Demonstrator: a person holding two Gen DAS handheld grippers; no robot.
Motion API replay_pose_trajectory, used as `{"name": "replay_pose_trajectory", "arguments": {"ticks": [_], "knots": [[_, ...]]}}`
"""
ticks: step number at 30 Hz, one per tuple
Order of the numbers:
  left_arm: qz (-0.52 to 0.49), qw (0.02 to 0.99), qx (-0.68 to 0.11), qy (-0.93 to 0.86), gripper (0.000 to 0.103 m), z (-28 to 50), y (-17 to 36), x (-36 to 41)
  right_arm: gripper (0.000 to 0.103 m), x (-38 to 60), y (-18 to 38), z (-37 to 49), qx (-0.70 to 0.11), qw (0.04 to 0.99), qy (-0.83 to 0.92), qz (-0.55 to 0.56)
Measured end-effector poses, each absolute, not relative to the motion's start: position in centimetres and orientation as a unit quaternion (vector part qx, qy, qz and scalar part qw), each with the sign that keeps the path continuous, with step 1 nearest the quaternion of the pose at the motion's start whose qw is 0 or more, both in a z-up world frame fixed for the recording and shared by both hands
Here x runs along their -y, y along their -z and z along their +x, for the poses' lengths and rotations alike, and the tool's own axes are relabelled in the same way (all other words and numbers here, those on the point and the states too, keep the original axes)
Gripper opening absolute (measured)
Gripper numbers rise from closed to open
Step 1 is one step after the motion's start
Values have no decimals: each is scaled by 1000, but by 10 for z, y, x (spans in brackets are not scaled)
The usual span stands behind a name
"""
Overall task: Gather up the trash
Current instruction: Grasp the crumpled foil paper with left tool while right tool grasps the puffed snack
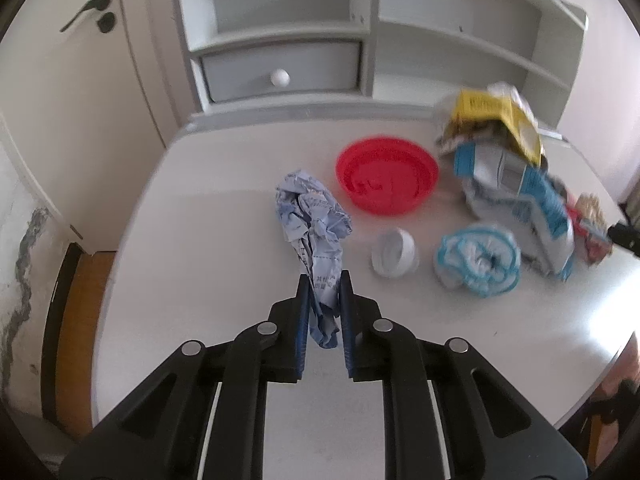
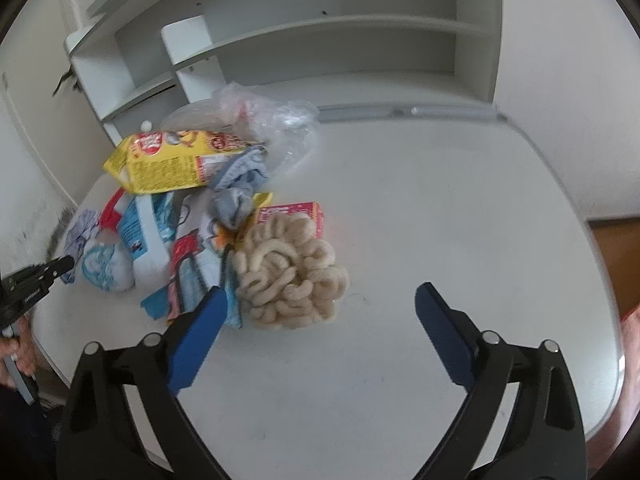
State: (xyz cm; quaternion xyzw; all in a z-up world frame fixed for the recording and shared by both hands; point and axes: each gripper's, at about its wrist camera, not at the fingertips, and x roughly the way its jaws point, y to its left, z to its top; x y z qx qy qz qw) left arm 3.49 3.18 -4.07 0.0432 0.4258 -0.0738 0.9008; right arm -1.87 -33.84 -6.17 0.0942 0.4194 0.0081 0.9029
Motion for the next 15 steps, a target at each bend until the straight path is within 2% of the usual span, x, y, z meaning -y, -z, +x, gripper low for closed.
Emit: {"name": "replay_pose_trajectory", "arguments": {"ticks": [3,4,6,7,8,15], "knots": [[36,906,-416,73,13,31,31,-29,82,341,71,-11,-426,898,-22,109],[36,907,-413,77,13,28,28,-26,76,339,74,-8,-429,896,-30,113],[41,907,-410,84,13,24,25,-19,57,336,82,-4,-439,890,-44,116],[44,908,-408,87,13,21,22,-13,32,335,83,-5,-435,890,-57,124],[47,908,-405,90,13,19,20,-9,26,335,81,-6,-431,892,-57,128],[54,916,-379,118,12,-4,-7,25,22,357,32,-45,-363,921,-39,139]]}}
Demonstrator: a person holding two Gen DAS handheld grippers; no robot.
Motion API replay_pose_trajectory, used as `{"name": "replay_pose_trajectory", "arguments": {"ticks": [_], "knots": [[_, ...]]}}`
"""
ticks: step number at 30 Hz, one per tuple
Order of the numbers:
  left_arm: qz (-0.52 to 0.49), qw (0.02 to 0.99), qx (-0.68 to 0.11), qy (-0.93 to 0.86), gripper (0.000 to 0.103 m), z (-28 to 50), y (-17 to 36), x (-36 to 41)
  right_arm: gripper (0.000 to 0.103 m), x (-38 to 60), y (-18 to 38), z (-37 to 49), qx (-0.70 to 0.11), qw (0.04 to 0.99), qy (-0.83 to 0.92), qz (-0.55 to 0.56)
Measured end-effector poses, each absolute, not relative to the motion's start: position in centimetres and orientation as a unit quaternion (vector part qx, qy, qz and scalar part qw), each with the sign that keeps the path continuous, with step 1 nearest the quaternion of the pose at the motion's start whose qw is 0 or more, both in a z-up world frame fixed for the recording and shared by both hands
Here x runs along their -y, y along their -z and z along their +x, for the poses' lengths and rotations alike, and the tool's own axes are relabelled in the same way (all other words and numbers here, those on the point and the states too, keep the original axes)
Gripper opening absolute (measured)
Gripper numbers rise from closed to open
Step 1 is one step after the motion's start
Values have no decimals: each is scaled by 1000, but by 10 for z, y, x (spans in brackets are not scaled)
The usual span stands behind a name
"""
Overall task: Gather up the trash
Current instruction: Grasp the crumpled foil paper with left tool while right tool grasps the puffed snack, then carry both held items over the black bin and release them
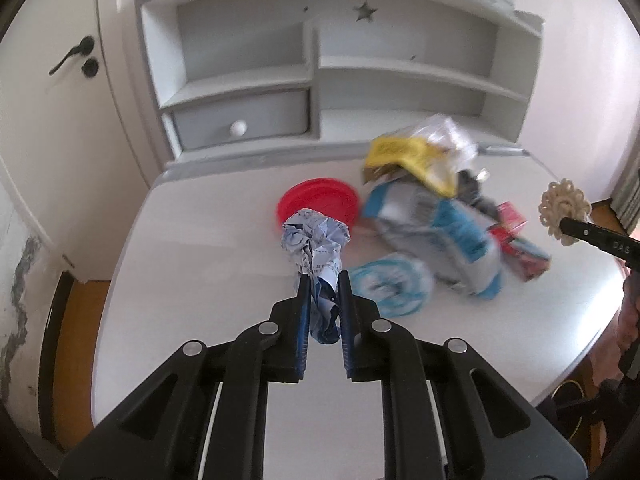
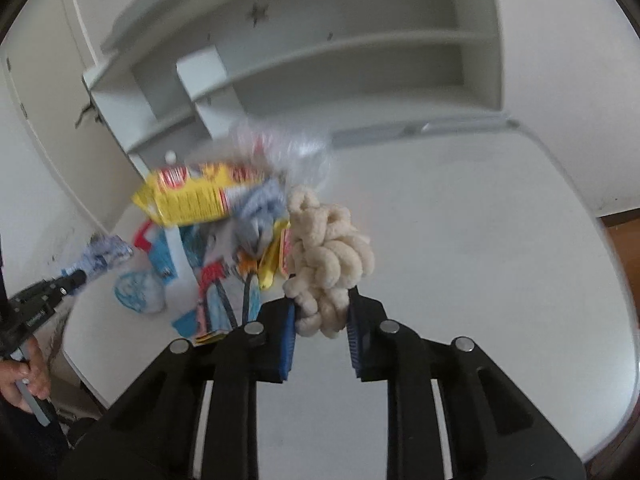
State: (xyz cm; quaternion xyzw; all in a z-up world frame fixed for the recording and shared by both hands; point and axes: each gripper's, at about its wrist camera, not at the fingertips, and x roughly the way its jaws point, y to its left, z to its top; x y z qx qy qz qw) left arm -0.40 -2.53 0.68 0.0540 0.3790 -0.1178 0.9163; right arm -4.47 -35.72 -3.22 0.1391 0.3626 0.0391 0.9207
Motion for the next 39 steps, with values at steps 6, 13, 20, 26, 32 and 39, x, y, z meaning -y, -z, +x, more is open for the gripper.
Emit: {"name": "replay_pose_trajectory", "arguments": {"ticks": [6,13,20,26,32,39], "knots": [[71,918,-346,179,12,-14,-40,108,22,415,0,-113,-332,932,3,144],[91,893,-329,294,12,-47,-48,264,22,515,2,-214,-318,925,122,171],[111,831,-350,418,12,-115,-21,422,22,612,68,-338,-351,881,232,215],[161,710,-447,520,12,-211,61,562,22,678,157,-447,-389,814,314,296],[212,589,-566,536,12,-293,162,657,22,695,243,-526,-423,750,349,369],[309,505,-630,503,12,-342,264,685,22,695,320,-556,-450,709,337,427]]}}
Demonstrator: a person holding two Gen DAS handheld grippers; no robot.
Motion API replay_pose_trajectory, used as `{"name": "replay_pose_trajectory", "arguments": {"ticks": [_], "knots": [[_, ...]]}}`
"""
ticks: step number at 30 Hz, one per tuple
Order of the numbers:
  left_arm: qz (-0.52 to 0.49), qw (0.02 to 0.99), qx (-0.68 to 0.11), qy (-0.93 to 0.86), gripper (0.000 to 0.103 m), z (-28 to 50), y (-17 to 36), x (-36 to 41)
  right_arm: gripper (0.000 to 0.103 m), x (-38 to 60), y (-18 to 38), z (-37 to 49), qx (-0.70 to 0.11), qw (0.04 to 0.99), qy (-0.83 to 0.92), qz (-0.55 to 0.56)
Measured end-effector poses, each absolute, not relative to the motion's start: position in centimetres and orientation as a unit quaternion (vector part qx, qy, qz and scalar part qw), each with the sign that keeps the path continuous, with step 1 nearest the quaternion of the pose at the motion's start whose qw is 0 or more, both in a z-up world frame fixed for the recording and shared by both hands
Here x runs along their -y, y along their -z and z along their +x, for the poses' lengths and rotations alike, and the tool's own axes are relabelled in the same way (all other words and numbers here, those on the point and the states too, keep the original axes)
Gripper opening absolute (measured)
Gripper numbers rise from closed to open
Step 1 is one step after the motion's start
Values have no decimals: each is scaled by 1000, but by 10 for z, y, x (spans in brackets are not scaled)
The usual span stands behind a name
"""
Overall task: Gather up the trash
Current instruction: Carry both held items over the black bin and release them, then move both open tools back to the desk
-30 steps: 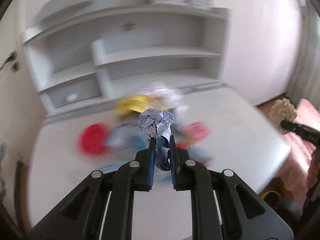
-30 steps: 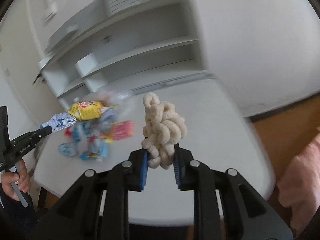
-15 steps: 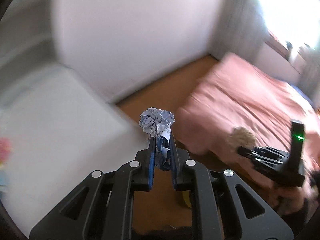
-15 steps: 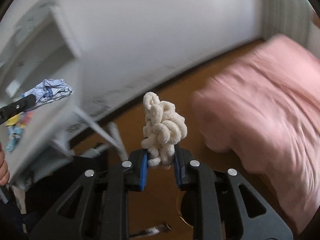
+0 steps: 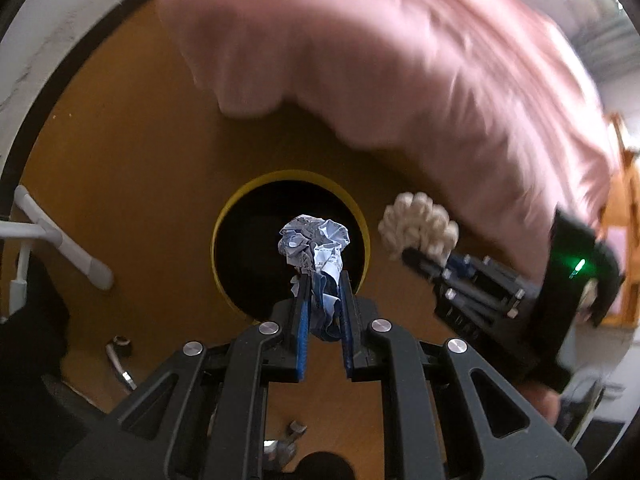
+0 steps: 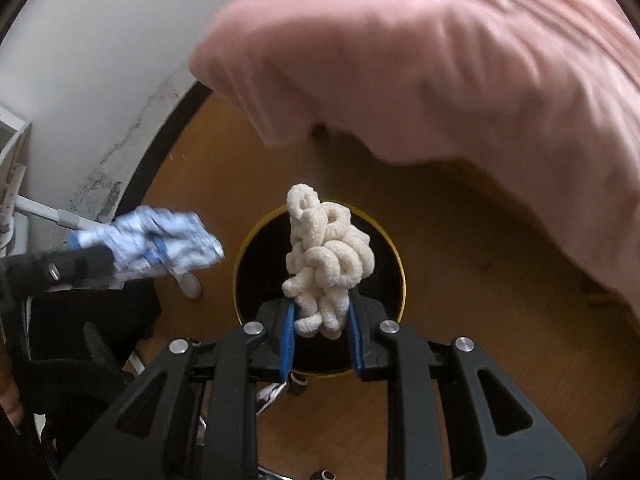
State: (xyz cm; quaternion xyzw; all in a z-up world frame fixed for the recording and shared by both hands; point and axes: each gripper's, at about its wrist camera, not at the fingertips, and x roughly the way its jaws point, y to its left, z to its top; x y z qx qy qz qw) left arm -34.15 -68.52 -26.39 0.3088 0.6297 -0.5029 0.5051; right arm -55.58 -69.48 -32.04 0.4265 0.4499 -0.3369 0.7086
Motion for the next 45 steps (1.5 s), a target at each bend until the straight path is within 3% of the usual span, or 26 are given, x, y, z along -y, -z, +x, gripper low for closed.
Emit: {"name": "replay_pose_trajectory", "arguments": {"ticks": [13,15,17,18,19,20,29,35,39,45], "knots": [[371,490,-611,498,13,-349,290,687,22,701,362,-534,-463,698,311,450],[370,491,-611,499,15,-349,287,690,31,702,356,-535,-462,702,313,443],[372,490,-609,500,26,-352,286,691,51,702,354,-534,-462,706,321,431],[375,490,-606,502,31,-352,285,690,55,701,352,-534,-460,707,326,427],[375,491,-604,504,43,-351,285,690,59,702,350,-535,-457,710,326,425],[375,494,-600,506,55,-351,283,689,59,702,349,-535,-455,710,326,427],[351,532,-573,515,74,-342,259,685,60,715,318,-548,-435,713,350,423],[290,616,-485,549,78,-310,159,669,71,719,218,-530,-379,766,383,351],[231,687,-418,548,90,-260,63,616,75,701,141,-480,-340,816,357,301],[192,794,-359,451,92,-155,-22,446,77,624,63,-341,-320,888,230,238]]}}
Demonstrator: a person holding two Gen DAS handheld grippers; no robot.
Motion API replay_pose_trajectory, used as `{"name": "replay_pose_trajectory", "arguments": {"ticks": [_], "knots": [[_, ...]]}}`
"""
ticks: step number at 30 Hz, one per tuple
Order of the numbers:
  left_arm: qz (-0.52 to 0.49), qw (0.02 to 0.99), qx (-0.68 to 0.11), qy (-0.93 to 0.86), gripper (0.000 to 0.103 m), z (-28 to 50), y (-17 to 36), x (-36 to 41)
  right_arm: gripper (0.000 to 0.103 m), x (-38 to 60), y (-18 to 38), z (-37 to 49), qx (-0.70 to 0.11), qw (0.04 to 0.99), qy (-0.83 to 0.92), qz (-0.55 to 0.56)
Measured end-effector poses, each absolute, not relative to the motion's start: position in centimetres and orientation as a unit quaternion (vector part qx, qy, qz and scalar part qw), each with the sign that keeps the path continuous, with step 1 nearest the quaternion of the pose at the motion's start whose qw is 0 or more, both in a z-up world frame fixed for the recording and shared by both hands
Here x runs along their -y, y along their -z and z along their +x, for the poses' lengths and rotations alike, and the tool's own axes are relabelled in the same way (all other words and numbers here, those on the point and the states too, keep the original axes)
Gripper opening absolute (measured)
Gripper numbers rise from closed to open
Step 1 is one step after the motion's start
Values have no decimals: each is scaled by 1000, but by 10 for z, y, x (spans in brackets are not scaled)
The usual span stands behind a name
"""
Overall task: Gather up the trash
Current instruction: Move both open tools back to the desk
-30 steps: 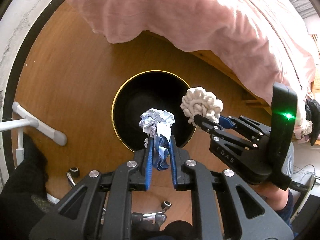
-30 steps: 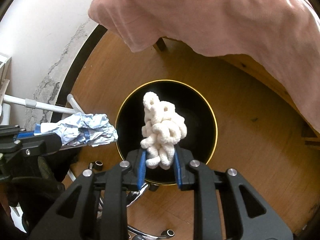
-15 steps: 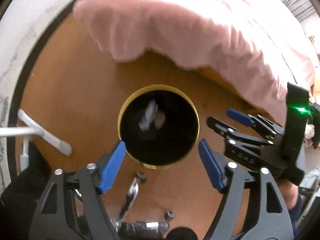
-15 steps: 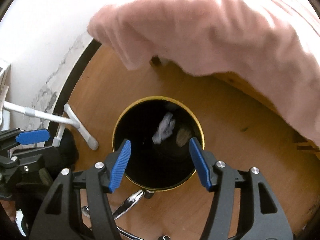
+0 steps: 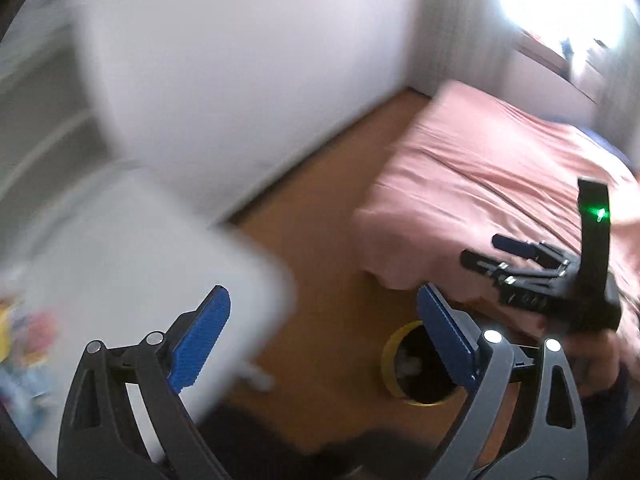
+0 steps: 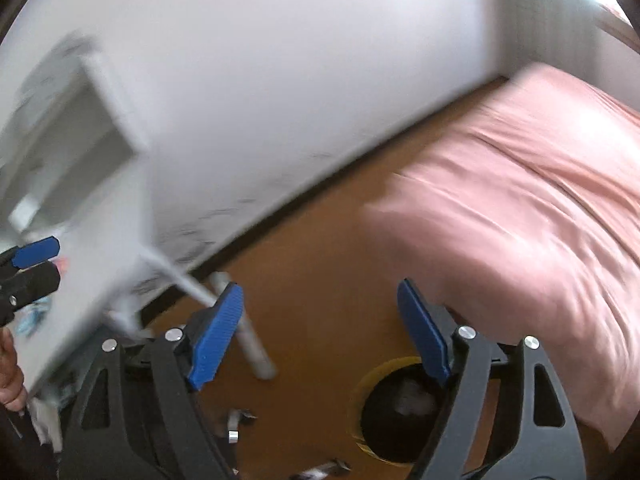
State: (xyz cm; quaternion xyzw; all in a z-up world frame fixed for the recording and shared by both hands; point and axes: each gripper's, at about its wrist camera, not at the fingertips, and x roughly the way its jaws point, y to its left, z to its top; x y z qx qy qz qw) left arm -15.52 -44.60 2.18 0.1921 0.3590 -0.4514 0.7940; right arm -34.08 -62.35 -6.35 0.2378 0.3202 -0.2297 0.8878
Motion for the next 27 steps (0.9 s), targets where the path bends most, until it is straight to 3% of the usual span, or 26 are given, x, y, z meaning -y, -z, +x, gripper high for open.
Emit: {"name": "replay_pose_trajectory", "arguments": {"ticks": [6,11,15,21,27], "knots": [[139,869,-362,308,93,-65,-39,251,77,500,23,-195,-348,917,58,186],[96,904,-386,156,93,-5,-18,81,77,392,1,-108,-367,918,-35,147],[54,904,-414,90,93,19,6,-8,77,324,15,-52,-396,906,-79,131],[16,898,-429,99,93,32,33,-53,76,268,48,-17,-430,894,-96,86],[27,897,-427,115,93,43,44,-44,61,252,61,-7,-441,890,-101,55]]}}
